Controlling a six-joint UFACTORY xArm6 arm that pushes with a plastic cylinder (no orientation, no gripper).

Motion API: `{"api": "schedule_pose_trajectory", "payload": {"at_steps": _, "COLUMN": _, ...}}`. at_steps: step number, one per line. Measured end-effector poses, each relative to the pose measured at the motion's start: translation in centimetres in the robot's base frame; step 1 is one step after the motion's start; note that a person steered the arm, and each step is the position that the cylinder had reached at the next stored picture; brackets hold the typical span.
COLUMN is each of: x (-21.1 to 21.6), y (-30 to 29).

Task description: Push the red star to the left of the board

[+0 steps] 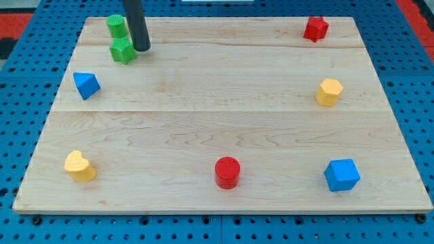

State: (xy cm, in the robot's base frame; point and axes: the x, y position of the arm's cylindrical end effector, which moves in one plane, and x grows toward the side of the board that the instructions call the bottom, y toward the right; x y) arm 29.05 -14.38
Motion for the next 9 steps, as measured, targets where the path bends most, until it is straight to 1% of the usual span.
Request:
{"api": "schedule_pose_trajectory", "payload": {"at_steps": 1, "x": 0.6, "y": -3.4}}
{"api": "schedule_pose_trajectory", "payload": {"at_steps": 2, "x": 0.1, "y": -4.7}}
{"api": "schedule_pose_trajectory", "payload": {"at_steps": 3, "x": -3.2, "y": -2.9}}
{"api": "schedule_pose_trajectory", "payload": {"at_steps": 4, "x": -5.5, "y": 3.5}}
{"api": "schedule_pose_trajectory", "payload": {"at_steps": 5, "x": -7.8, "y": 11.5}}
{"api": "schedule_pose_trajectory", "payload": {"at_steps": 6, "x": -8.3, "y": 17.8}}
{"api": "schedule_pose_trajectory", "payload": {"at_steps": 7, "x": -8.9, "y": 23.3}}
{"api": "schedule_pose_trajectory", "payload": {"at_steps": 8, "x": -9.9, "y": 27.8}}
{"api": "schedule_pose_trajectory", "payload": {"at_steps": 9, "x": -9.9, "y": 31.6}}
